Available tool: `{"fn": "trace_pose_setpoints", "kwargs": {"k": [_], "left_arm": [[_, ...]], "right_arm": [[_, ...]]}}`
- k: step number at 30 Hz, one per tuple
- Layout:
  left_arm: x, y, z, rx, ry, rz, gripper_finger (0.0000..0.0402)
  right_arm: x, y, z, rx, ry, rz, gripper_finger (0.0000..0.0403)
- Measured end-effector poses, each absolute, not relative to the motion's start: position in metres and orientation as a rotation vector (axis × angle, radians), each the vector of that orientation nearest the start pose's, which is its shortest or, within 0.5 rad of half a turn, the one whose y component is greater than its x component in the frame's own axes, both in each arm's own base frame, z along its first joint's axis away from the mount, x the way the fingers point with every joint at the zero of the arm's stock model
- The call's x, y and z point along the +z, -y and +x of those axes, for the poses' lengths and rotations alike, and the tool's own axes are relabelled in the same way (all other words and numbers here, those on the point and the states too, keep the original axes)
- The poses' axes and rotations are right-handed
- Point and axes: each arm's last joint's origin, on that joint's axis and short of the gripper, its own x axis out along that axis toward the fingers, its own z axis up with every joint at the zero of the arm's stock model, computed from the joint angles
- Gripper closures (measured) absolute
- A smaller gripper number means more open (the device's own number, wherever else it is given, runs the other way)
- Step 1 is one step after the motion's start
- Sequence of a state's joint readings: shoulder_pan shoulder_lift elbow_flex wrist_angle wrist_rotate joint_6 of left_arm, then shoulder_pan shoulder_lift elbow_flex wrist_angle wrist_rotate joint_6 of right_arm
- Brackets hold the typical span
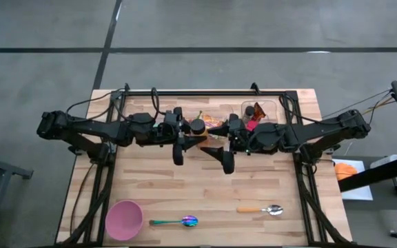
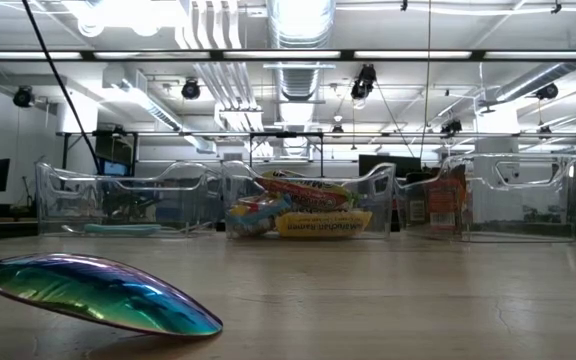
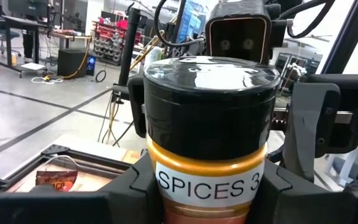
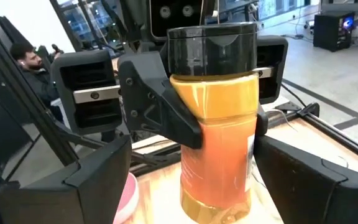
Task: Pick & Place Food Item
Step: Put the orange seasoning bottle into the right transparent bin
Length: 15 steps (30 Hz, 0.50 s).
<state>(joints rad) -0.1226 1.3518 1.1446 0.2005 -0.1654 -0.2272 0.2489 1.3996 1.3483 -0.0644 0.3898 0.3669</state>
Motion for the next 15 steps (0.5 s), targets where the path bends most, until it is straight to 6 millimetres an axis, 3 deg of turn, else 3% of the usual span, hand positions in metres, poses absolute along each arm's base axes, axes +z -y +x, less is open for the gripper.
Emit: {"fn": "trace_pose_setpoints", "kwargs": {"k": [4,9,15], "left_arm": [[0.368,0.033,0.309,0.045,-0.012,-0.226,0.0256],[0.360,0.034,0.310,0.031,-0.066,-0.227,0.0256],[0.366,0.034,0.307,0.027,-0.039,-0.231,0.0256]], "right_arm": [[0.401,-0.067,0.307,-0.163,-0.091,0.331,0.0074],[0.411,-0.058,0.286,-0.266,-0.111,0.330,0.0074],[0.415,-0.057,0.283,-0.271,-0.082,0.314,0.0074]]}}
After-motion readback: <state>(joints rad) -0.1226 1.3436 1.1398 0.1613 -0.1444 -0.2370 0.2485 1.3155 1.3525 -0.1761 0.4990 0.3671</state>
